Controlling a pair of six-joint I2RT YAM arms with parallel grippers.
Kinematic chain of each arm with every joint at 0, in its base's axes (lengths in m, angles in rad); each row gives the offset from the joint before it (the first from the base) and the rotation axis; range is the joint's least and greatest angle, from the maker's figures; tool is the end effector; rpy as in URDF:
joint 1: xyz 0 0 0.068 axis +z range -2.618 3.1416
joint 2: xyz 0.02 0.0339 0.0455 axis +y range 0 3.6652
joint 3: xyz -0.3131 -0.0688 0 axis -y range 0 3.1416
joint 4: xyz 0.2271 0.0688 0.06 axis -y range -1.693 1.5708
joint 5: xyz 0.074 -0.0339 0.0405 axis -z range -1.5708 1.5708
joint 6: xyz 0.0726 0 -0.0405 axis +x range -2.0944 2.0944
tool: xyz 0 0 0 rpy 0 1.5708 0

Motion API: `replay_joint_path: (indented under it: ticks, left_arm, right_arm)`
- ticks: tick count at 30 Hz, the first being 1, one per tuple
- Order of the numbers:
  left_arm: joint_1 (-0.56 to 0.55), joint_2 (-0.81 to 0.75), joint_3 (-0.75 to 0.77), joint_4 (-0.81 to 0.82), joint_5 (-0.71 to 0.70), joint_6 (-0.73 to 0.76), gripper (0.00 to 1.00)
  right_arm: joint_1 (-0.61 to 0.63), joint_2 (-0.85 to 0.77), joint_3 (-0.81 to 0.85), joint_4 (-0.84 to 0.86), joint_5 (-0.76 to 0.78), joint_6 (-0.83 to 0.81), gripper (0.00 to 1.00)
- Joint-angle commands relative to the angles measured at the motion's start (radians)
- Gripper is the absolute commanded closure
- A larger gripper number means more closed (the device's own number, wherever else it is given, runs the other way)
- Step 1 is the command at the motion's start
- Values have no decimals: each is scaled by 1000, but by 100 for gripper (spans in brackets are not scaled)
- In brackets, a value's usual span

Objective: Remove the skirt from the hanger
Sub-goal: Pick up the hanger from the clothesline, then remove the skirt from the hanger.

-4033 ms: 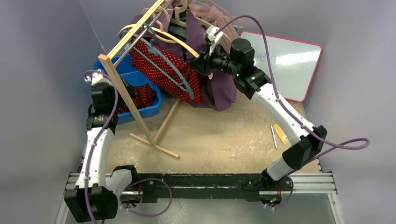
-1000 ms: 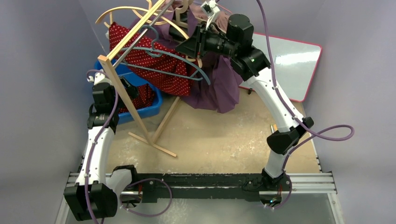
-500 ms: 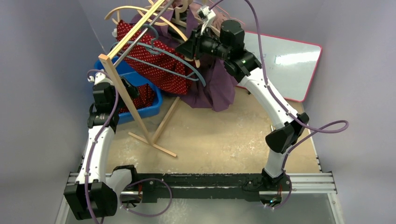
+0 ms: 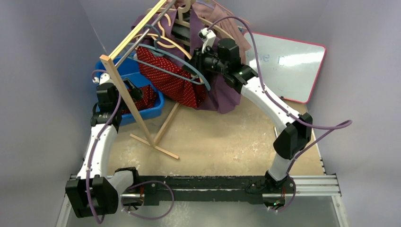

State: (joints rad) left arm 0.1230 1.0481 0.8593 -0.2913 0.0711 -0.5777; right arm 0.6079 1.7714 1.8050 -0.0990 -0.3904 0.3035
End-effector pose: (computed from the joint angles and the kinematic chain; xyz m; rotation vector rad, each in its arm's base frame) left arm 0.2268 0.0228 0.3335 -0.6679 1.9576 -0.3544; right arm 0.3521 0.2787 0.4787 -0.5696 1.6346 1.0038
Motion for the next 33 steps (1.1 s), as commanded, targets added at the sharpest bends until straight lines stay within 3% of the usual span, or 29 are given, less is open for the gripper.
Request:
replay_joint_path:
  ticks: [1, 6, 10, 16, 24, 27, 30, 33]
  left_arm:
    - [4, 5, -16, 103, 84, -34, 5]
    - [4, 33, -93, 333, 334, -163, 4]
    - [3, 111, -152, 626, 509, -365, 4]
    - [-46, 144, -228, 1114, 609, -702, 0]
    - [-151, 202, -184, 1205, 567, -740, 3]
    - [-152, 220, -185, 1261, 547, -791, 14]
    - [-157, 227, -195, 1317, 526, -846, 39]
    - [-160, 202, -212, 1284, 516, -851, 55]
  right_arm:
    - [-5, -124, -63, 221, 31, 63, 100]
    - [-5, -203, -197, 372, -6, 164, 100]
    - [-5, -218, -203, 386, -44, 195, 100]
    - [-5, -248, -254, 412, -63, 219, 100]
    - [-5, -298, -309, 452, -82, 243, 100]
    - [-5, -316, -318, 448, -81, 239, 100]
    - [-5, -331, -328, 445, -76, 231, 100]
    - [-5, -343, -344, 433, -41, 214, 100]
